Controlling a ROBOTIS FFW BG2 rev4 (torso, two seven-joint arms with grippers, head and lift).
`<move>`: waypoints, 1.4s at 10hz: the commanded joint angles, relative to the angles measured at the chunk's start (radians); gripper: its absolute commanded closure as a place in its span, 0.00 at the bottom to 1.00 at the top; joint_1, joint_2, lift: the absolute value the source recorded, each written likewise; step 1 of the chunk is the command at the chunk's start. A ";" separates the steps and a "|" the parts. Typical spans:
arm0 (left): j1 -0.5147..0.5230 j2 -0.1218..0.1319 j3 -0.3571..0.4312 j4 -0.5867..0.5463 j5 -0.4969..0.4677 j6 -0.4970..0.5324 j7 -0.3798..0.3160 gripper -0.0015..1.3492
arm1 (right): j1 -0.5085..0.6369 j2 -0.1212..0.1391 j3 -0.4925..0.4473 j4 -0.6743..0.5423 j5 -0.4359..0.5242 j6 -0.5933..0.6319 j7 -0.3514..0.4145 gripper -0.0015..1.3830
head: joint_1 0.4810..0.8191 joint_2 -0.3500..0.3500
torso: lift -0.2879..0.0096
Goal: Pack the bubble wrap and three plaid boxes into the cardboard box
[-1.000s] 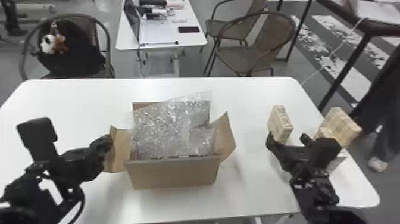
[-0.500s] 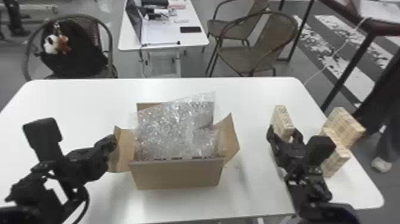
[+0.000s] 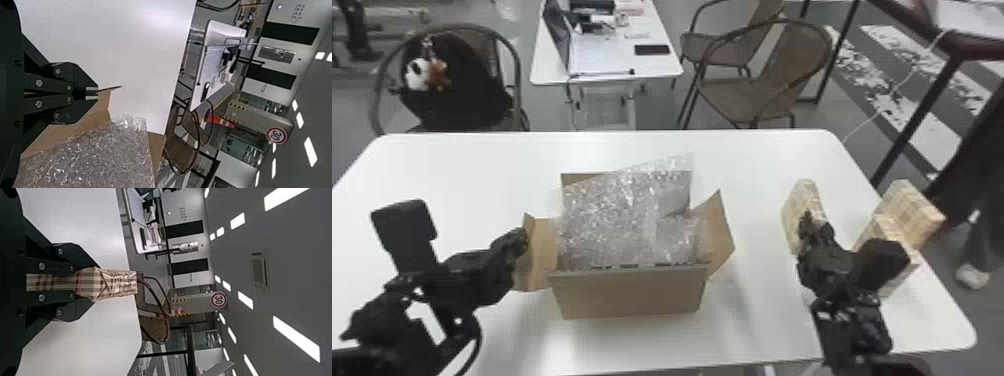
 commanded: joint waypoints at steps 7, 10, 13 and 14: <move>-0.013 -0.006 -0.014 0.003 -0.021 0.005 0.001 0.90 | -0.154 -0.195 0.071 -0.810 -0.546 0.845 0.022 0.89 | 0.61 0.65 | 0.52; -0.021 -0.006 -0.020 0.005 -0.026 0.008 0.001 0.90 | -0.186 -0.173 0.088 -0.784 -0.883 1.012 -0.050 0.89 | 0.50 0.71 | 0.52; -0.019 -0.006 -0.018 0.006 -0.025 0.008 0.001 0.90 | -0.173 -0.169 0.122 -0.738 -1.009 1.050 -0.176 0.89 | 0.61 0.78 | 0.52; -0.018 -0.006 -0.020 0.006 -0.025 0.008 0.001 0.90 | -0.190 -0.169 0.119 -0.747 -0.980 1.101 -0.205 0.89 | 0.63 0.79 | 0.52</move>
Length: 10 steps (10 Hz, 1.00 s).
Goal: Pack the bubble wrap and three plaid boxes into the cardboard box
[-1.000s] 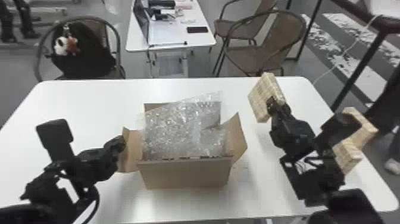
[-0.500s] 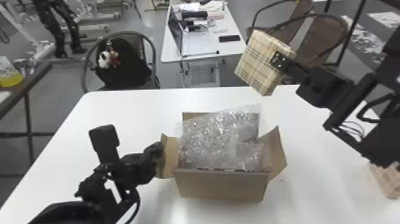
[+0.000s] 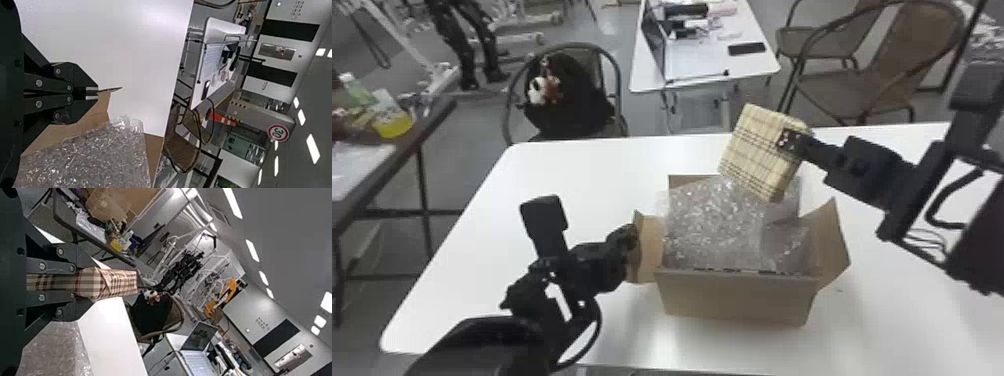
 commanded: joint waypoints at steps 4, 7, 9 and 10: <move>-0.001 -0.006 -0.002 0.005 0.000 0.000 0.001 0.90 | -0.045 0.046 -0.053 0.031 -0.023 0.268 -0.162 0.89 | 0.63 0.79 | 0.52; -0.004 -0.006 -0.007 0.006 0.000 -0.002 0.000 0.90 | -0.045 0.106 -0.080 0.195 -0.127 0.381 -0.231 0.89 | 0.63 0.79 | 0.52; -0.004 -0.006 -0.009 0.009 0.002 -0.003 0.001 0.90 | -0.010 0.121 -0.074 0.302 -0.219 0.352 -0.247 0.89 | 0.63 0.80 | 0.52; -0.002 -0.006 -0.009 0.009 0.002 -0.008 0.001 0.90 | 0.007 0.127 -0.082 0.321 -0.199 0.345 -0.253 0.79 | 0.63 0.81 | 0.52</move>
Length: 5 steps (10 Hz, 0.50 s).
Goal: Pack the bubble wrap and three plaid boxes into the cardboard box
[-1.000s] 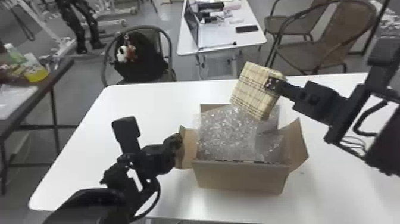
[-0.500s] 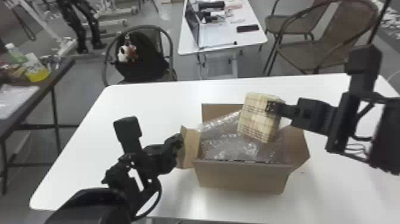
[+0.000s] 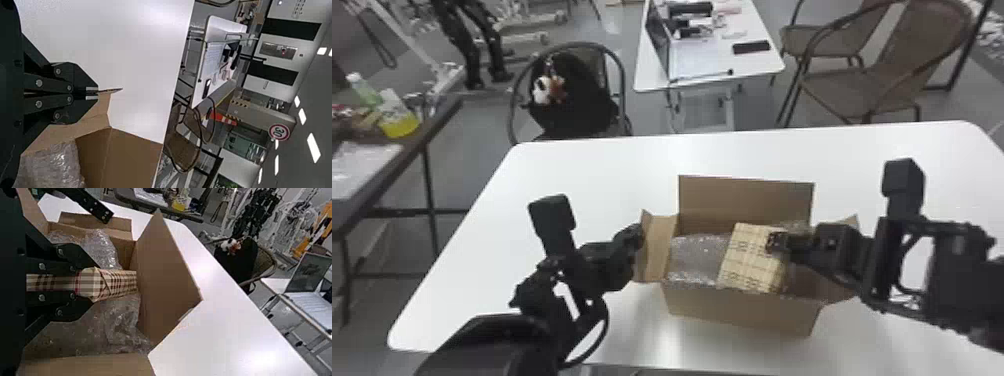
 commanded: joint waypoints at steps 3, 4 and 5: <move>0.003 -0.006 0.001 0.001 0.002 -0.006 0.001 0.90 | -0.023 -0.008 -0.044 -0.103 0.029 0.032 0.013 0.02 | 0.63 0.81 | 0.52; 0.001 -0.006 0.001 0.001 0.001 -0.006 0.001 0.90 | -0.089 -0.027 -0.089 -0.210 0.069 0.094 0.035 0.10 | 0.63 0.80 | 0.52; 0.000 -0.006 0.000 0.001 -0.002 -0.008 0.001 0.90 | -0.121 -0.060 -0.104 -0.262 0.040 0.098 0.050 0.15 | 0.63 0.78 | 0.52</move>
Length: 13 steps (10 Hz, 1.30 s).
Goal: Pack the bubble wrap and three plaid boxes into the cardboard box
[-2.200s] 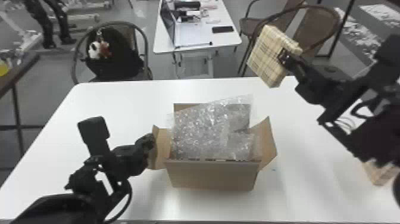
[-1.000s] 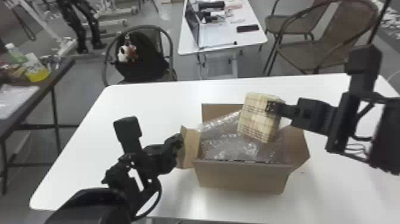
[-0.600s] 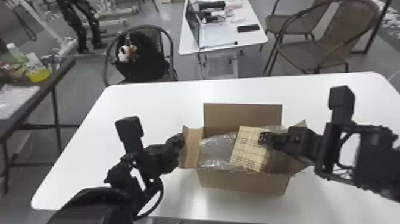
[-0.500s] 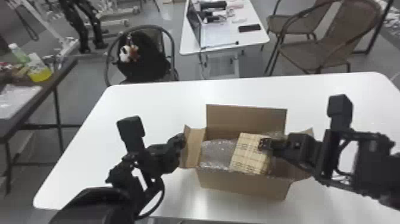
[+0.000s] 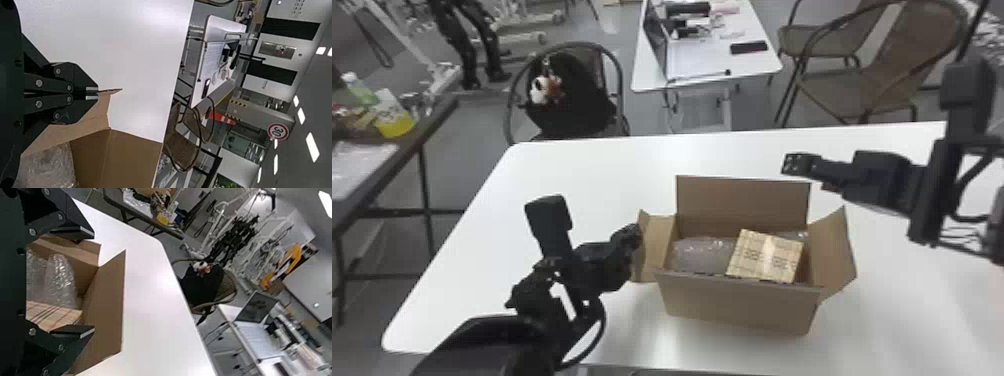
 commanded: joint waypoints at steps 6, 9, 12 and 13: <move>0.018 -0.006 0.019 -0.002 0.008 -0.033 0.001 0.90 | 0.375 -0.044 -0.041 -0.288 0.870 -0.494 0.332 0.18 | 0.63 0.66 | 0.52; 0.037 -0.006 0.033 -0.002 0.020 -0.047 -0.001 0.90 | 0.644 0.000 -0.056 -0.220 1.185 -0.925 0.258 0.18 | 0.63 0.46 | 0.52; 0.043 -0.006 0.039 -0.002 0.028 -0.051 -0.004 0.90 | 0.742 0.035 -0.101 -0.039 1.243 -1.178 0.250 0.19 | 0.63 0.37 | 0.52; 0.043 -0.006 0.039 -0.003 0.028 -0.050 -0.004 0.90 | 0.753 0.034 -0.115 -0.007 1.237 -1.189 0.250 0.19 | 0.63 0.34 | 0.52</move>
